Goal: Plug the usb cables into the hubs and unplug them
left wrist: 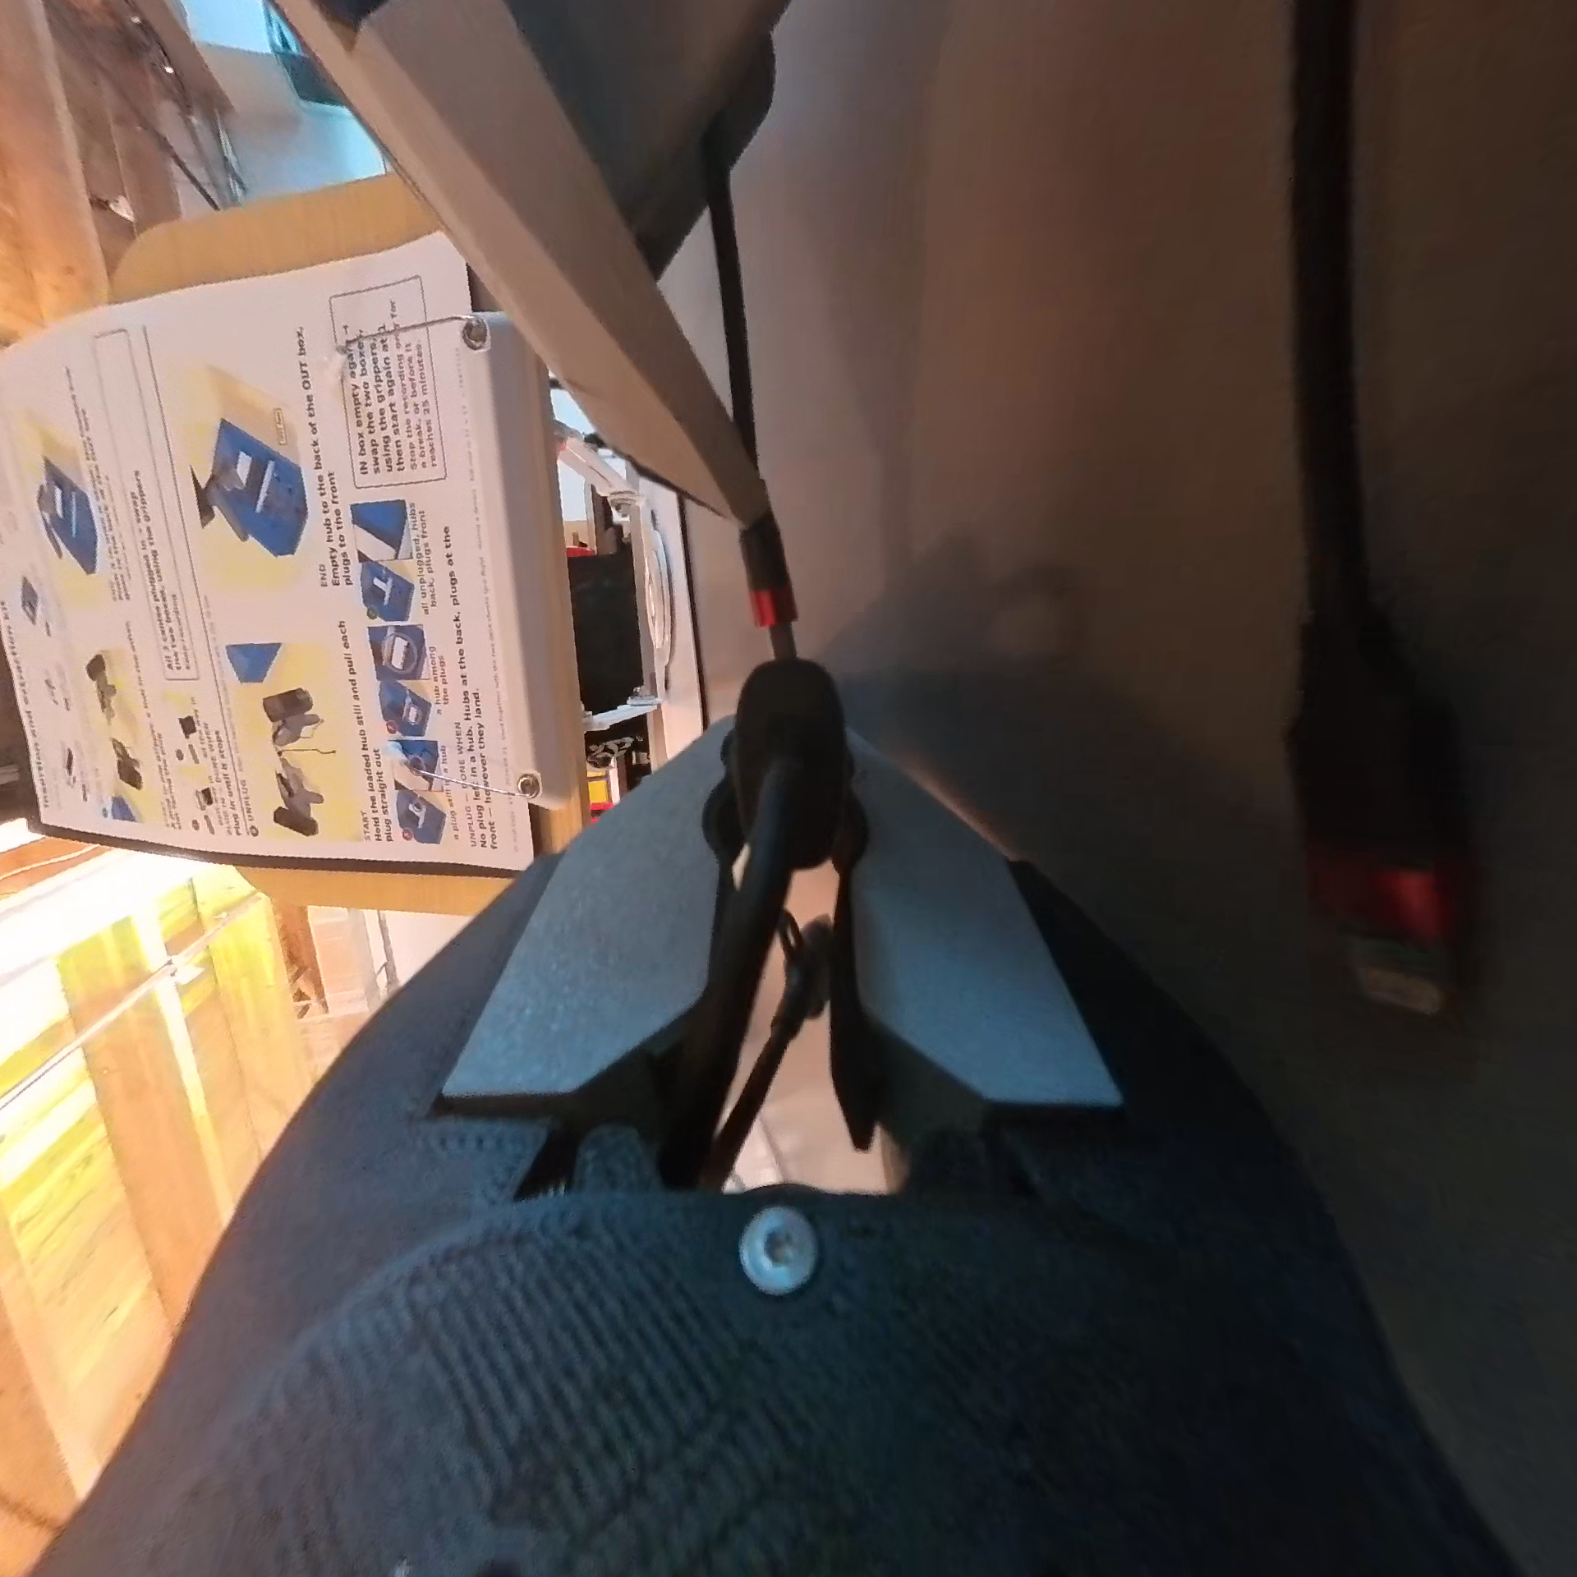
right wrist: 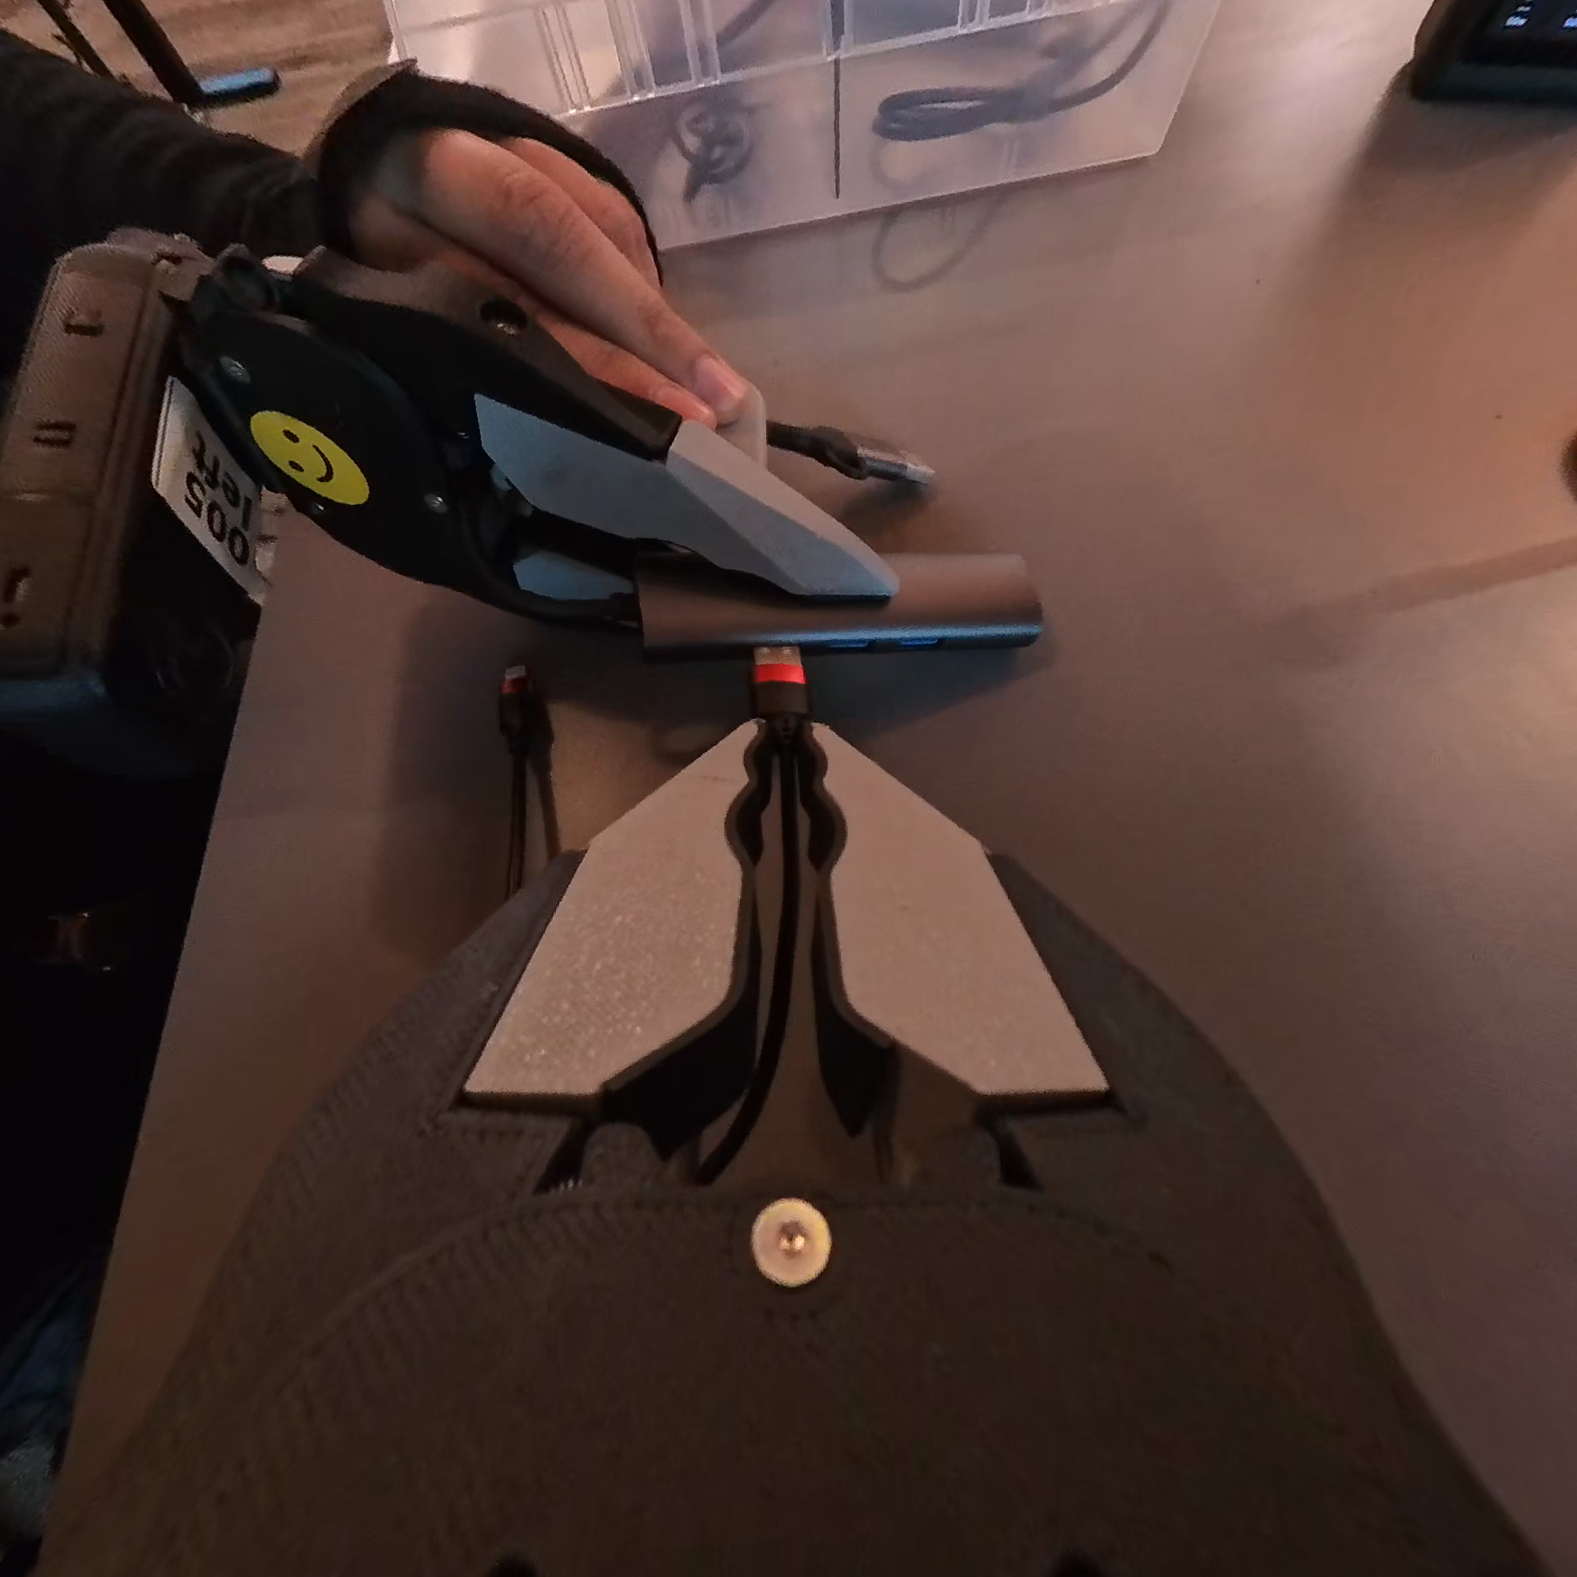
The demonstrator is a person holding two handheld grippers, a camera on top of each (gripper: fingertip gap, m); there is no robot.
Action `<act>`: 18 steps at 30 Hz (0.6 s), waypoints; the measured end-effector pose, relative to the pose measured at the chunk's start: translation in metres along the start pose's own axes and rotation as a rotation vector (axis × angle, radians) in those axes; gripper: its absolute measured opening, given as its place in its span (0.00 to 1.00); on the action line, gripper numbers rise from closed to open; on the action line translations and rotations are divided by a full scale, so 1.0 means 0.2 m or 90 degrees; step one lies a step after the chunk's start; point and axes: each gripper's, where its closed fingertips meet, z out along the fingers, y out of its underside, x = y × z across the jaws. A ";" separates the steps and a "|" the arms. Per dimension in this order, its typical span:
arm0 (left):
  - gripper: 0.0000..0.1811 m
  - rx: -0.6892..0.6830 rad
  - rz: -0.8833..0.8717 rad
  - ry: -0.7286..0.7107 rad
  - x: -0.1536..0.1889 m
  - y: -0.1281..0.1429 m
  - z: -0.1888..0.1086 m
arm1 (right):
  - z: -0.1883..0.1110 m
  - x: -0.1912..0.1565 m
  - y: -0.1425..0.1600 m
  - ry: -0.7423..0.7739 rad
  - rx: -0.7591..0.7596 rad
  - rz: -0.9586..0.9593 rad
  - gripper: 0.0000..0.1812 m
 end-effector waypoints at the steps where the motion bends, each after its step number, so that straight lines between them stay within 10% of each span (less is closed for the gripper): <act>1: 0.08 -0.001 -0.007 0.001 0.00 0.00 0.00 | 0.00 0.00 -0.01 -0.001 0.006 0.006 0.01; 18: 0.08 -0.020 -0.097 0.018 -0.03 0.03 0.01 | -0.02 0.02 -0.10 -0.009 0.098 0.075 0.01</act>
